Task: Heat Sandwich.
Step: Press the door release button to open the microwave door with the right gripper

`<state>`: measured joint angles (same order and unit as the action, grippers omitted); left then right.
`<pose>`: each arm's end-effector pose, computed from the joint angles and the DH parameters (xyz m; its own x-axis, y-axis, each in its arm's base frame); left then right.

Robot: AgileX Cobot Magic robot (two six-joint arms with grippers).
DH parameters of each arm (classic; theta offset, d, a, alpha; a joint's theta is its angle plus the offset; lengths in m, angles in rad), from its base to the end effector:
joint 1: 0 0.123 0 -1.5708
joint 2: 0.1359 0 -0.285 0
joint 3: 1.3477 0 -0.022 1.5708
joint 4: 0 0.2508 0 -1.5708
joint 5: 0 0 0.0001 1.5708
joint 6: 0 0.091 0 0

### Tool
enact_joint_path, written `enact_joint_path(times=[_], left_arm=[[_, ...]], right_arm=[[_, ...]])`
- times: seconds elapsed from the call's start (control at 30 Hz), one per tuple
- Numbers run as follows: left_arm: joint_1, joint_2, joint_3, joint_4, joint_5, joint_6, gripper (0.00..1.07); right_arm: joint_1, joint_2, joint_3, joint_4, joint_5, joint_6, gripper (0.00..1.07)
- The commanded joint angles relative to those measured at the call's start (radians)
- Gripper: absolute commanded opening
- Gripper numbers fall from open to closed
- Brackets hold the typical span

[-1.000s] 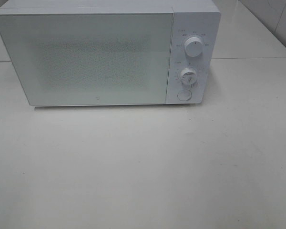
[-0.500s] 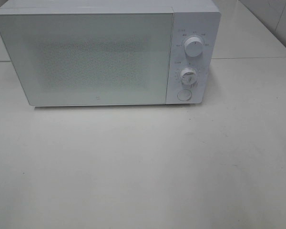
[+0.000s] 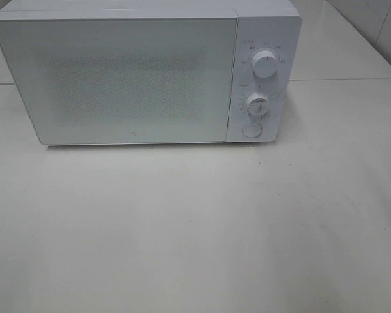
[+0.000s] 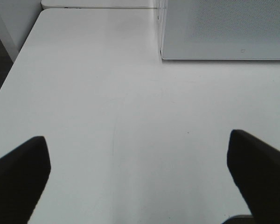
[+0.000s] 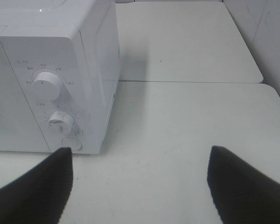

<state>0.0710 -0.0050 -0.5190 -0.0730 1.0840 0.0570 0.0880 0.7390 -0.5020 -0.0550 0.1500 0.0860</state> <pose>-0.0085 -0.0065 0.2808 -0.4534 -0.0094 -0.8912 -0.0032 1.0000 -0.0090 0.1549 0.0129 0.2991 -0.2964 0.0056 -0.9551 -0.0707 0.9971 0.0278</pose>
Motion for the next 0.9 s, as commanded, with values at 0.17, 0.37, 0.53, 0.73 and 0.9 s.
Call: enact_joint_path(times=[0.17,0.37,0.53,0.73,0.9], left_arm=[[0.004,-0.005,0.001,0.0,-0.013,-0.002,0.98],[0.004,-0.005,0.001,0.0,-0.013,-0.002,0.98],[0.004,-0.005,0.001,0.0,-0.013,-0.002,0.98],[0.004,-0.005,0.001,0.0,-0.013,-0.002,0.98],[0.004,-0.005,0.001,0.0,-0.013,-0.002,0.98]], right_arm=[[-0.007,0.116,0.002,-0.002,-0.184,0.009,0.76],[-0.007,0.217,0.019,-0.002,-0.364,0.009,0.76],[-0.007,0.297,0.082,-0.001,-0.586,0.004,0.76],[-0.004,0.435,0.178,0.047,-0.861,-0.062,0.76],[0.021,0.54,0.245,0.148,-1.02,-0.115,0.76]])
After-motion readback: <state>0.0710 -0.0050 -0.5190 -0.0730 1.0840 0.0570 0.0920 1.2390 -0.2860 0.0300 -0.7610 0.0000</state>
